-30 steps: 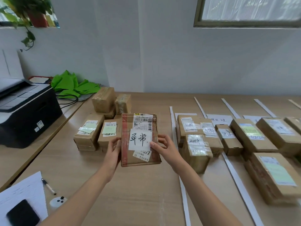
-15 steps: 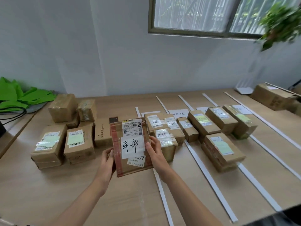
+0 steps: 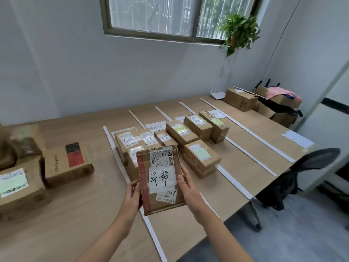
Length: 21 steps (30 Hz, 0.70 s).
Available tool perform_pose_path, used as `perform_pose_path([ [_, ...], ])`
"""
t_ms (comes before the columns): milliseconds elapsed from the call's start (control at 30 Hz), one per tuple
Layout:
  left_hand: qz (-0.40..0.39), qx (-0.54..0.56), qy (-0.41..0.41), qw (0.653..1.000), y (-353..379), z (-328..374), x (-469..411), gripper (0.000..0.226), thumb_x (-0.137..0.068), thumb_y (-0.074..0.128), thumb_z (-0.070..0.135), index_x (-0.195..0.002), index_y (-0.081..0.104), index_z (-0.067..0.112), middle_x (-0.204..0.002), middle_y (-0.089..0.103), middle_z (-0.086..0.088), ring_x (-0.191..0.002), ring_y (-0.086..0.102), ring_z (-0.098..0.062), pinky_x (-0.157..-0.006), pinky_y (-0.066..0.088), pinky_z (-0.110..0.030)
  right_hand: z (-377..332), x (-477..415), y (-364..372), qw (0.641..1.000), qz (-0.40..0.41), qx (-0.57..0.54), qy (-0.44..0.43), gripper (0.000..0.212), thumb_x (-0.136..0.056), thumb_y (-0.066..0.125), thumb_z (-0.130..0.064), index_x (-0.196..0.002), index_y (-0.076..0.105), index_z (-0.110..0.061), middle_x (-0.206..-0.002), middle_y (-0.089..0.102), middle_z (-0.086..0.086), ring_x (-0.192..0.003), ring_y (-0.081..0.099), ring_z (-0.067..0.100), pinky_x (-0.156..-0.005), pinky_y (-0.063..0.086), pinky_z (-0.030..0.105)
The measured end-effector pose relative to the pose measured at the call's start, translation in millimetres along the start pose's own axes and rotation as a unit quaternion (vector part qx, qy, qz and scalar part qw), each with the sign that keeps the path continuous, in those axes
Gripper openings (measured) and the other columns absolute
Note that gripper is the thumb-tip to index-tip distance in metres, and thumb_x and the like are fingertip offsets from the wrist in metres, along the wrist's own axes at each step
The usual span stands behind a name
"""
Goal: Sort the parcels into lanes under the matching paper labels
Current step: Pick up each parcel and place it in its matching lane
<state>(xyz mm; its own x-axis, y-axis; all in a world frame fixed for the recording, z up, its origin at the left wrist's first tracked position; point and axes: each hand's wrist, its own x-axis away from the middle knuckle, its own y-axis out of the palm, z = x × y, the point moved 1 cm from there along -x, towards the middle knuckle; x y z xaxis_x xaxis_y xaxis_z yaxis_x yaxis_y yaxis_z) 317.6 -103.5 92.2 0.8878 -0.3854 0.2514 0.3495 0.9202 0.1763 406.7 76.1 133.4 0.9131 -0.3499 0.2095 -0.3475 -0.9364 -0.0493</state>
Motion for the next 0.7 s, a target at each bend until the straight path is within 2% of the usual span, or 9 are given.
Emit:
perform_pose_path([
  [100,-0.027,-0.019,0.004,0.999,41.5,-3.6,-0.3,0.026,-0.103,0.040,0.044,-0.119,0.053,0.028,-0.115,0.069,-0.006,-0.103,0.070,-0.022,-0.086,0.057,-0.038,6.5,7.3,-39.9,1.000,0.027,-0.008,-0.002,0.039,-0.102,0.044,-0.048,-0.138,0.030,-0.059,-0.129,0.060,-0.019,-0.109,0.066,0.001,-0.078,0.056,0.017],
  [167,-0.028,-0.028,0.012,0.999,73.7,-5.8,-0.8,0.026,-0.103,0.041,0.043,-0.118,0.053,0.026,-0.117,0.068,-0.006,-0.105,0.069,-0.021,-0.084,0.057,-0.036,12.7,9.0,-70.2,0.999,0.036,-0.020,-0.005,0.045,-0.101,0.048,-0.048,-0.140,0.029,-0.059,-0.135,0.060,-0.012,-0.114,0.066,0.009,-0.086,0.058,0.025],
  [233,-0.028,-0.030,0.018,0.999,108.5,-10.5,-2.0,0.025,-0.103,0.041,0.042,-0.117,0.054,0.025,-0.119,0.067,-0.006,-0.108,0.067,-0.021,-0.086,0.057,-0.038,15.2,9.4,-103.6,0.999,0.042,-0.034,-0.005,0.050,-0.101,0.051,-0.046,-0.145,0.029,-0.054,-0.137,0.061,-0.006,-0.112,0.068,0.012,-0.089,0.059,0.031],
  [333,-0.032,-0.039,0.017,0.999,165.7,-21.0,-2.5,0.025,-0.104,0.039,0.043,-0.115,0.054,0.026,-0.120,0.067,-0.005,-0.111,0.066,-0.021,-0.092,0.056,-0.045,14.0,10.8,-162.1,0.998,0.054,-0.028,-0.015,0.050,-0.103,0.050,-0.039,-0.149,0.031,-0.045,-0.129,0.063,-0.008,-0.103,0.071,0.008,-0.077,0.059,0.023],
  [433,-0.042,-0.052,0.014,0.998,229.3,-30.3,-5.0,0.027,-0.105,0.037,0.042,-0.114,0.053,0.023,-0.118,0.068,-0.005,-0.110,0.066,-0.020,-0.093,0.056,-0.043,16.7,12.5,-225.5,0.997,0.063,-0.015,-0.033,0.051,-0.104,0.049,-0.034,-0.152,0.032,-0.038,-0.129,0.063,-0.009,-0.101,0.071,0.004,-0.075,0.058,0.021],
  [567,-0.065,-0.063,0.000,0.996,307.6,-47.9,-6.3,0.028,-0.104,0.038,0.042,-0.116,0.053,0.022,-0.118,0.068,-0.004,-0.109,0.066,-0.019,-0.093,0.057,-0.042,31.9,19.7,-304.5,0.994,0.101,-0.035,-0.035,0.045,-0.105,0.046,-0.025,-0.149,0.038,-0.033,-0.116,0.064,-0.019,-0.088,0.069,-0.009,-0.068,0.054,0.013],
  [700,-0.073,-0.069,-0.024,0.995,363.9,-71.8,-9.0,0.027,-0.104,0.040,0.042,-0.117,0.054,0.023,-0.119,0.067,-0.004,-0.112,0.065,-0.018,-0.087,0.058,-0.034,51.3,19.5,-364.0,0.993,0.114,-0.030,-0.010,0.042,-0.105,0.047,-0.030,-0.146,0.041,-0.039,-0.123,0.065,-0.016,-0.097,0.068,-0.006,-0.075,0.056,0.016],
])
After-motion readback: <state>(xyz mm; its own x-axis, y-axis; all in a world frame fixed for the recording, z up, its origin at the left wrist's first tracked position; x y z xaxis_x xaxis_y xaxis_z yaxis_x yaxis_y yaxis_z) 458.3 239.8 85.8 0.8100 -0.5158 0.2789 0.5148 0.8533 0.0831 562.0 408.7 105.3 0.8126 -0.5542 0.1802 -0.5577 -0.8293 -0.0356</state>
